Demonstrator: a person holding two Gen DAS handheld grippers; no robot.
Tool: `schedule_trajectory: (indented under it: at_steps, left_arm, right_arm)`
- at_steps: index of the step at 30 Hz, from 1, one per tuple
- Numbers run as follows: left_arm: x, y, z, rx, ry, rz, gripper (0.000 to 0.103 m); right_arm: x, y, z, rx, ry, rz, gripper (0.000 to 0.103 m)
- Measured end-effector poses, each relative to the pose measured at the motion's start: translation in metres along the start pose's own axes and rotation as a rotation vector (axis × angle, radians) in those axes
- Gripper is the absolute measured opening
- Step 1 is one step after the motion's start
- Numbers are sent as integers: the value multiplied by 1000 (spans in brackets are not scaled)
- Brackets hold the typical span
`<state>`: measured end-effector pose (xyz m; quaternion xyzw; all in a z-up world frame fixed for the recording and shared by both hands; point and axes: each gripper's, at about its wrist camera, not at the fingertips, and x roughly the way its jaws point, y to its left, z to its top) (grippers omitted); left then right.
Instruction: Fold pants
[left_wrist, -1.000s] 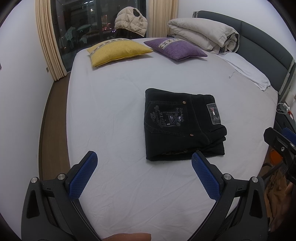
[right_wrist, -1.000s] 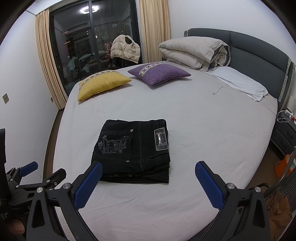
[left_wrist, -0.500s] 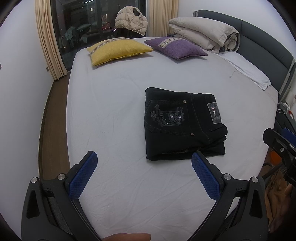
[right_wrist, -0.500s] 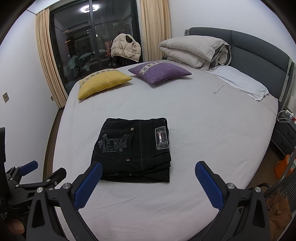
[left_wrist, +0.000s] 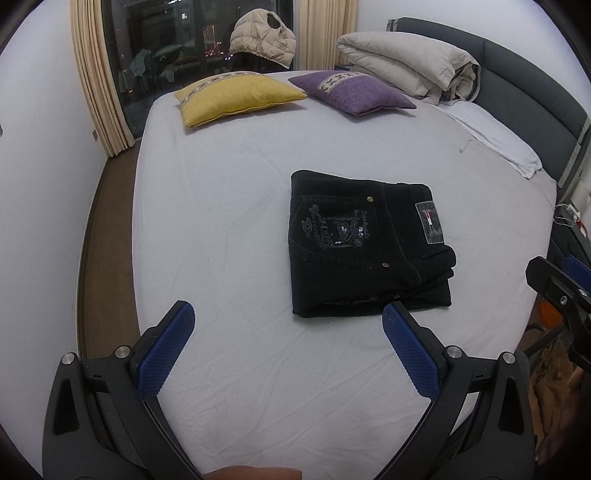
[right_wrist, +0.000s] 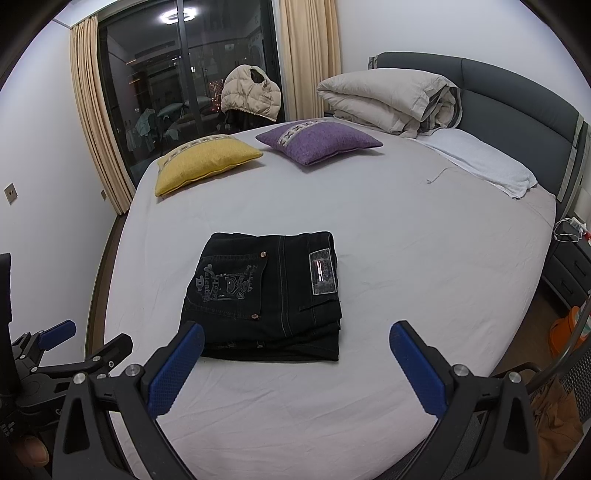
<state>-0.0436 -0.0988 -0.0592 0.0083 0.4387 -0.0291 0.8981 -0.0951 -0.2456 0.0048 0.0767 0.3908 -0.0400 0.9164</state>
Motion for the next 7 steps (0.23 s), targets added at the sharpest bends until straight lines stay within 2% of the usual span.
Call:
schedule_trajectory:
  at_steps: [7]
  left_arm:
    - [1,1,-1,-4,-2,4,103]
  right_arm:
    - [0,-3,-2,1,3,1,103]
